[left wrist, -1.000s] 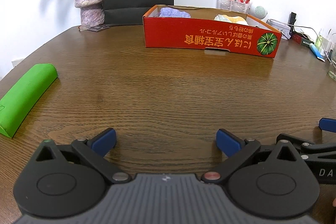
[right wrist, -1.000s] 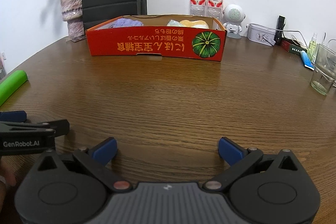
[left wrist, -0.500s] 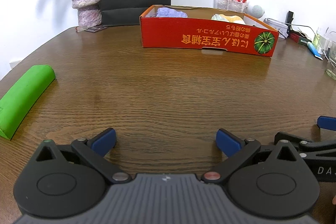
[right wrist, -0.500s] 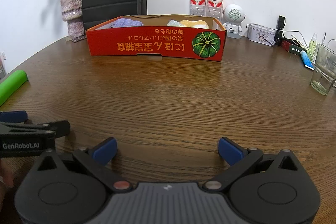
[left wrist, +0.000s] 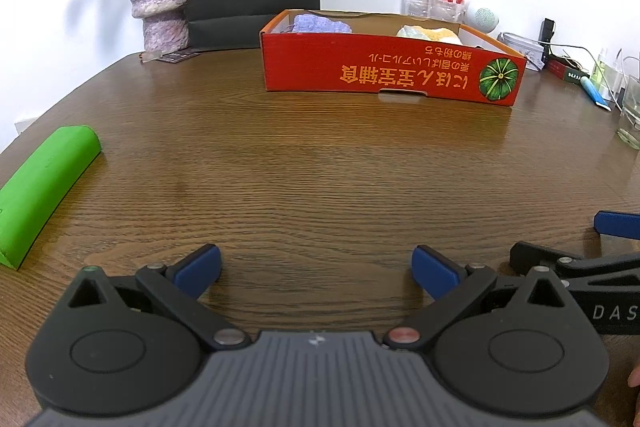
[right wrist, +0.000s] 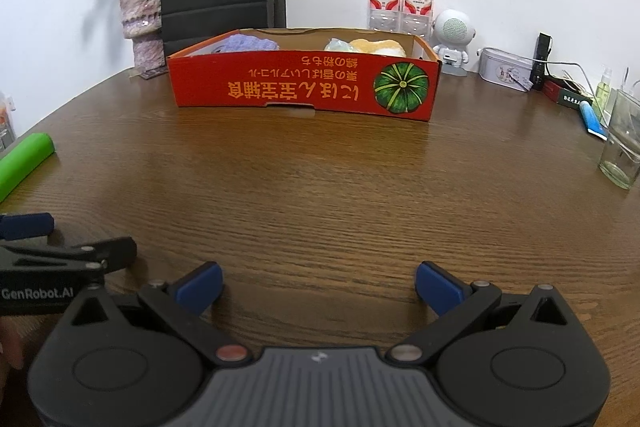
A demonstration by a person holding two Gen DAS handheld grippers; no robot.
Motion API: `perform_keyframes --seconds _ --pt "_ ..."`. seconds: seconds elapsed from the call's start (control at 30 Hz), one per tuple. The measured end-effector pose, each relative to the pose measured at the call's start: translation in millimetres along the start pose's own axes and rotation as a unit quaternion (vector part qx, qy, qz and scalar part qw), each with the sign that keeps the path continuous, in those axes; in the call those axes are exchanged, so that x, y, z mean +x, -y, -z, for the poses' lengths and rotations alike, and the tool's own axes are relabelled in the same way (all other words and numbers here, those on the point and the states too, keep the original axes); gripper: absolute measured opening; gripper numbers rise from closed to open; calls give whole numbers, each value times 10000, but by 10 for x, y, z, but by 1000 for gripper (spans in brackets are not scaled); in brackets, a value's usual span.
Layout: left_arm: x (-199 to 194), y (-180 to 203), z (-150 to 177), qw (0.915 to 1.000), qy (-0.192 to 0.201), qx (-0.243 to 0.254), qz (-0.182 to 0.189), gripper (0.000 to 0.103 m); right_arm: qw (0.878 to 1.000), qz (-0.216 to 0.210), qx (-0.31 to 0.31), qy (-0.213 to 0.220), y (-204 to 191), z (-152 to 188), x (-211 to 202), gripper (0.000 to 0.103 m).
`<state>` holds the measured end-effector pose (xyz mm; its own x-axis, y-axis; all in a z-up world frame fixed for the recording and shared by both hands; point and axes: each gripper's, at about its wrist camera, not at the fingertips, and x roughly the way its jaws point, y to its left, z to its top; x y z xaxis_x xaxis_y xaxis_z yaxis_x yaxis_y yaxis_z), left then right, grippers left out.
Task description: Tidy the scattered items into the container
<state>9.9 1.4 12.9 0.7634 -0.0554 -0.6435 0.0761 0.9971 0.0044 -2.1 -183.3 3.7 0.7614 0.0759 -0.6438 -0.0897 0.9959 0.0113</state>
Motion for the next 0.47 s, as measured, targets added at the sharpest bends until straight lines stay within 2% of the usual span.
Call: perform_keyframes --seconds 0.47 --pt "1 -2 -4 10000 0 2 4 103 10000 7 -6 -1 7 3 -4 103"
